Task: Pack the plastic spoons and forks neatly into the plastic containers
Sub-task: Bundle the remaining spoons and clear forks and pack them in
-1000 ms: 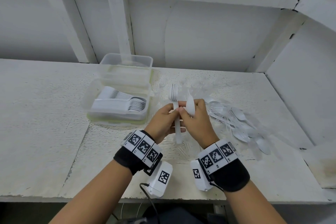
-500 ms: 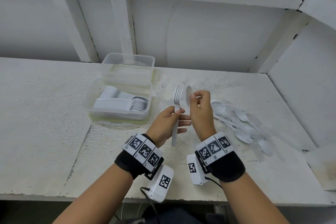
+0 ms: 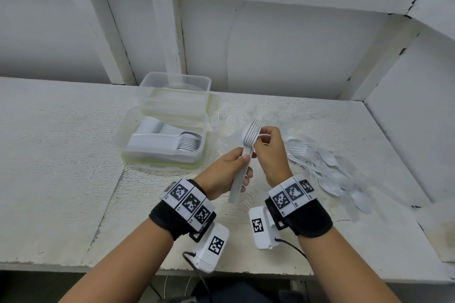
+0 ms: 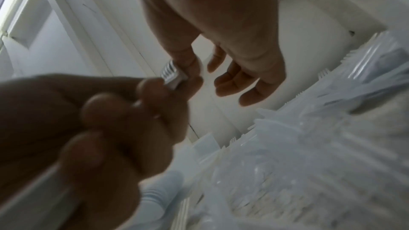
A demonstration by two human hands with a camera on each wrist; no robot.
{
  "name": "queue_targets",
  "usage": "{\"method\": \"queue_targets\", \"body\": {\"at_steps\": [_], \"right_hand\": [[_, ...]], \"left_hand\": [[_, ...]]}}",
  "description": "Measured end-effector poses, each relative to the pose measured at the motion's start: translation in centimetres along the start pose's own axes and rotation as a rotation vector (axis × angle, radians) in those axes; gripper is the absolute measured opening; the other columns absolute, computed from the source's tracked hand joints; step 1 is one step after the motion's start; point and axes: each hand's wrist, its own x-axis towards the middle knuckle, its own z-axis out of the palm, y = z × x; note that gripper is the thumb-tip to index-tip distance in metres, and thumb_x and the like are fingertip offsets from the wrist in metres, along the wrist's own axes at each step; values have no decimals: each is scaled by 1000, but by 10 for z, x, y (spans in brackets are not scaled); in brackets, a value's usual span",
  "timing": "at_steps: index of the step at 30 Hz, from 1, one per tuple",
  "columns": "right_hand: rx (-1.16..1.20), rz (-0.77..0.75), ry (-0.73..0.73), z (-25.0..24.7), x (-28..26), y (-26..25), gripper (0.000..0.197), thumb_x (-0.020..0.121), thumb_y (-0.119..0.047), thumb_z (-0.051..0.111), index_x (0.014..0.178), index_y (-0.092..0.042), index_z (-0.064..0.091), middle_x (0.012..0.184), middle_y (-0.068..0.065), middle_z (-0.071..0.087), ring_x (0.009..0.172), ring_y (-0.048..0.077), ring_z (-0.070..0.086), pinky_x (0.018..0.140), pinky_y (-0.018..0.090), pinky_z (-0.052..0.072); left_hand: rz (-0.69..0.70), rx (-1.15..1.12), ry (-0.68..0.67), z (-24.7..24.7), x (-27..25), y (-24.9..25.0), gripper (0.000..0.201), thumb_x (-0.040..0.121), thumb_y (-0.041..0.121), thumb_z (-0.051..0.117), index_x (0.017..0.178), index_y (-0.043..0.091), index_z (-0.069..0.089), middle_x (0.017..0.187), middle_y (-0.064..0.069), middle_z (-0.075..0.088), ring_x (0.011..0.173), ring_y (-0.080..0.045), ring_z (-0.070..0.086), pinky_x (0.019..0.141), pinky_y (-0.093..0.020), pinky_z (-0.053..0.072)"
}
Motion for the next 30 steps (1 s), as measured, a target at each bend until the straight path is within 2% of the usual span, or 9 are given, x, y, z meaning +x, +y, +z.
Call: {"method": "queue_targets", "body": {"at_steps": [6,9,11,13,16,20,23,27,30], "right_hand": [[-233,-123,-108,-17,2,-7,27,92,-14,54,113,-28,42,102,0,51,80,3,51,64,11,44],[-462,-337,-126,-23,1,-5,36,92,-8,46,125,-22,46,119,5,47,99,8,49,87,20,42],[-686,-554,-176,-25,0,-4,41,87,-16,44,126,-19,54,123,6,50,111,20,48,91,30,38],[-880,-728,-316,-28,-2,-2,41,84,-30,44,120,-20,60,119,4,57,110,26,52,85,40,42],[-1040,-851,-489,-27,-2,-7,38,86,-43,45,112,-23,65,108,-1,63,97,24,60,74,41,47],[-1113,-951,-591,-19,2,-17,32,85,-37,42,96,-21,68,93,0,65,74,22,62,54,33,46],[-1133,-1020,-647,-6,5,-21,30,83,-32,42,90,-17,67,90,-1,67,78,23,64,56,32,48],[-1167,-1070,-656,9,14,-30,31,84,-29,39,86,-14,66,85,0,67,75,22,64,54,31,47],[-1150,-1014,-602,10,32,-39,25,87,-25,45,88,-10,66,87,4,66,75,26,62,58,35,48]], "left_hand": [[-101,239,-54,-16,-6,9,21,102,30,30,110,25,48,65,-1,40,54,-12,38,53,-24,36],[-112,406,13,-23,-8,14,12,100,24,38,104,16,46,68,-2,40,54,-11,36,49,-23,31],[-98,574,36,-29,-10,16,10,96,22,46,104,17,42,68,-1,43,52,-11,37,44,-21,31],[-95,712,47,-34,-12,18,23,94,23,50,113,18,39,66,1,46,49,-10,38,37,-17,29],[-91,775,48,-38,-14,20,21,92,17,51,109,18,38,66,3,46,44,-5,37,34,-12,28],[-37,828,59,-48,-16,21,18,89,14,54,97,22,40,68,6,48,55,-9,42,50,-16,36],[-23,852,62,-60,-18,22,20,88,14,57,94,24,40,69,7,52,58,-10,43,58,-24,37],[61,917,84,-80,-23,31,24,89,22,60,99,21,39,71,9,54,54,0,47,56,-16,37],[212,965,301,-103,-26,40,36,89,32,59,116,16,41,96,3,54,83,-10,54,72,-21,41]]}}
